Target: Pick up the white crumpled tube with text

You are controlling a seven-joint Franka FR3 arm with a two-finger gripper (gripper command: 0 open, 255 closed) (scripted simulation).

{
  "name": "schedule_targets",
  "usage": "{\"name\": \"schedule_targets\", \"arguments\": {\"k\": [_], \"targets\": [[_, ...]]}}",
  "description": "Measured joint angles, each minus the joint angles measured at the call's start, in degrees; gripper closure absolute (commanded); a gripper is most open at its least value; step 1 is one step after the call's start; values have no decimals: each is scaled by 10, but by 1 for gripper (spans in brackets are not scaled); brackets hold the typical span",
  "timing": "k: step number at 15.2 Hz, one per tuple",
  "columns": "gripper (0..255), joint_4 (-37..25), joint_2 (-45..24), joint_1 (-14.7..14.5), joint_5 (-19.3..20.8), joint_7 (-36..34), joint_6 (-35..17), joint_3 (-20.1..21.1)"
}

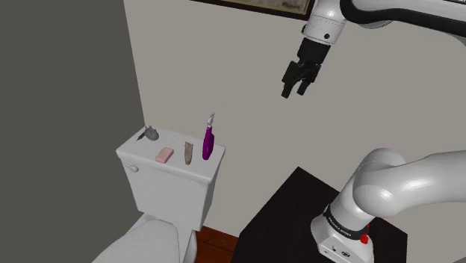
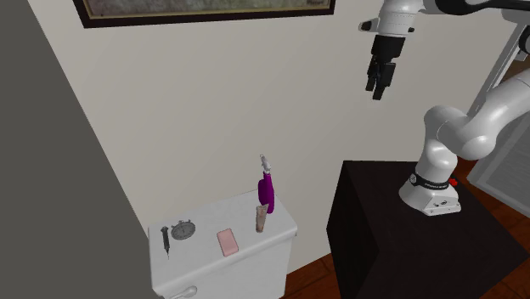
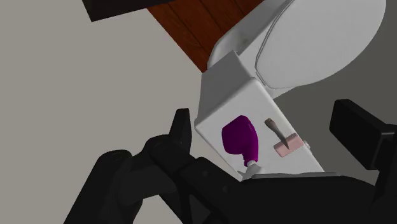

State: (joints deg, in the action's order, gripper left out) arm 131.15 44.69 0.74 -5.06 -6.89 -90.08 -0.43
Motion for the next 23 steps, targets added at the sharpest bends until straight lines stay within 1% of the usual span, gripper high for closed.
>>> {"name": "schedule_targets", "arguments": {"k": [1,3,7,11,15,18,20,23], "targets": [[0,0,0,0,0,0,0,0],[0,0,-18,2,-9,-25,-15,14],[0,9,-67,9,-35,-102,-64,53],[0,3,-135,17,-54,-180,-118,89],[0,-23,-212,24,-66,-263,-163,126],[0,-41,-273,32,-67,-317,-199,143],[0,-69,-323,34,-64,-361,-219,157],[0,-108,-393,37,-55,-419,-243,168]]}}
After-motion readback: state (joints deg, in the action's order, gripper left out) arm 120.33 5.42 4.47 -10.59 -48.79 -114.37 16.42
